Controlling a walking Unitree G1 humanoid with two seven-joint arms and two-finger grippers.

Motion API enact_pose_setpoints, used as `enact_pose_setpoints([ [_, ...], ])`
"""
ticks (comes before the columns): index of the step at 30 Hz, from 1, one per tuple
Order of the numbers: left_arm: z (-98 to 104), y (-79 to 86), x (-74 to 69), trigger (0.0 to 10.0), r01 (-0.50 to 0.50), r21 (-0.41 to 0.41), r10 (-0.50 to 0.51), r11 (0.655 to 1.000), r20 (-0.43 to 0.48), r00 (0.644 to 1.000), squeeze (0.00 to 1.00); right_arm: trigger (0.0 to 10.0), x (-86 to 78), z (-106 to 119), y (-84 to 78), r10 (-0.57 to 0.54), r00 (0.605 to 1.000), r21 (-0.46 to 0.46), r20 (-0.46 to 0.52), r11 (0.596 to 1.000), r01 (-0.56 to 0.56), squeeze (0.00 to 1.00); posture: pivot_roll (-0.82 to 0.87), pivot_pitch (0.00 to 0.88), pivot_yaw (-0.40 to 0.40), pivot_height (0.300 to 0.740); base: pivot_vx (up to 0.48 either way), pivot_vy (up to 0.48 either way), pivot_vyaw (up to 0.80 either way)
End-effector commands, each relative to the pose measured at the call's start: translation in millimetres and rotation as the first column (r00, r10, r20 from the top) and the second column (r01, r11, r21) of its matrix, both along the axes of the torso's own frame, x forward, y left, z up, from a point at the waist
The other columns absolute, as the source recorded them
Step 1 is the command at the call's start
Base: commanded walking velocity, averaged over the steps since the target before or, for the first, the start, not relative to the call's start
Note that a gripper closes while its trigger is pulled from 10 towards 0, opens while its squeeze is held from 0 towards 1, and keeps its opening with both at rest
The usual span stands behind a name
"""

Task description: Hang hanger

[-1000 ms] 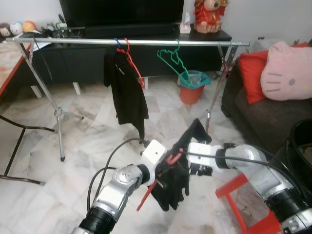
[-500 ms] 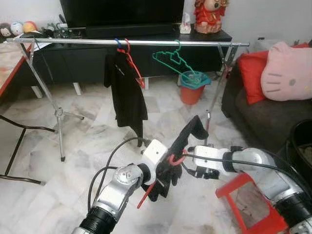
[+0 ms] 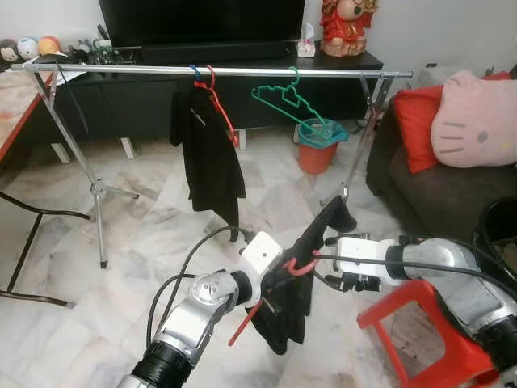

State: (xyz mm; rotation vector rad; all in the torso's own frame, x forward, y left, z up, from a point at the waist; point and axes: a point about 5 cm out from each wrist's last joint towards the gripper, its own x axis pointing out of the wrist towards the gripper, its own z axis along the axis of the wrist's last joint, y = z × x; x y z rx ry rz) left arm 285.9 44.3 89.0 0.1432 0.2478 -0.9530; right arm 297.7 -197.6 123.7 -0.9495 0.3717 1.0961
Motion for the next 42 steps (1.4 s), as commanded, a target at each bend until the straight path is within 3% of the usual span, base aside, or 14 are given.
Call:
enact_pose_setpoints([
  [1, -7.6, 61.4, 16.5, 10.0, -0.225, 0.084, 0.226, 0.971, -0.012, 0.974, 0.0, 10.0, -7.8, 8.2, -31.0, -0.033, 0.999, -0.049, -0.038, 0.998, 0.031, 0.0, -0.05, 0.0, -0.032, 0.74, 0.0, 0.0, 0.0],
  [9, -5.6, 62.7, 19.4, 10.0, -0.272, 0.06, 0.273, 0.96, -0.003, 0.962, 0.0, 10.0, -15.6, -1.5, -40.4, -0.048, 0.996, -0.077, -0.075, 0.996, 0.042, 0.0, -0.05, 0.0, -0.031, 0.74, 0.0, 0.0, 0.0],
  [15, -3.1, 60.7, 20.5, 10.0, -0.28, 0.044, 0.28, 0.959, 0.008, 0.96, 0.0, 10.0, -4.2, -4.3, -45.9, -0.146, 0.989, -0.027, 0.015, 0.989, 0.146, 0.0, -0.05, 0.0, -0.036, 0.74, 0.0, 0.0, 0.0],
  [17, -3.2, 60.8, 20.5, 10.0, -0.284, 0.043, 0.284, 0.958, 0.008, 0.959, 0.0, 10.0, 4.6, -3.8, -52.7, -0.224, 0.973, 0.001, 0.058, 0.974, 0.225, 0.0, -0.05, 0.0, -0.036, 0.74, 0.0, 0.0, 0.0],
  [20, -0.7, 61.6, 22.3, 10.0, -0.315, 0.023, 0.315, 0.949, 0.02, 0.949, 0.0, 10.0, -2.1, -7.7, -45.7, -0.176, 0.984, 0.031, -0.007, 0.984, 0.176, 0.0, -0.05, 0.0, -0.044, 0.74, 0.0, 0.0, 0.0],
  [30, 8.4, 55.2, 25.6, 10.0, -0.35, -0.049, 0.352, 0.936, 0.04, 0.935, 0.0, 10.0, -8.1, -20.9, -42.9, -0.166, 0.985, 0.001, -0.05, 0.986, 0.166, 0.0, -0.05, 0.0, -0.052, 0.74, 0.0, 0.0, 0.0],
  [42, 20.2, 34.5, 14.6, 10.0, -0.199, -0.139, 0.207, 0.97, 0.04, 0.978, 0.0, 10.0, -9.8, -52.4, -19.6, -0.134, 0.986, -0.017, -0.102, 0.991, 0.133, 0.0, -0.03, 0.0, -0.072, 0.74, 0.0, 0.0, 0.0],
])
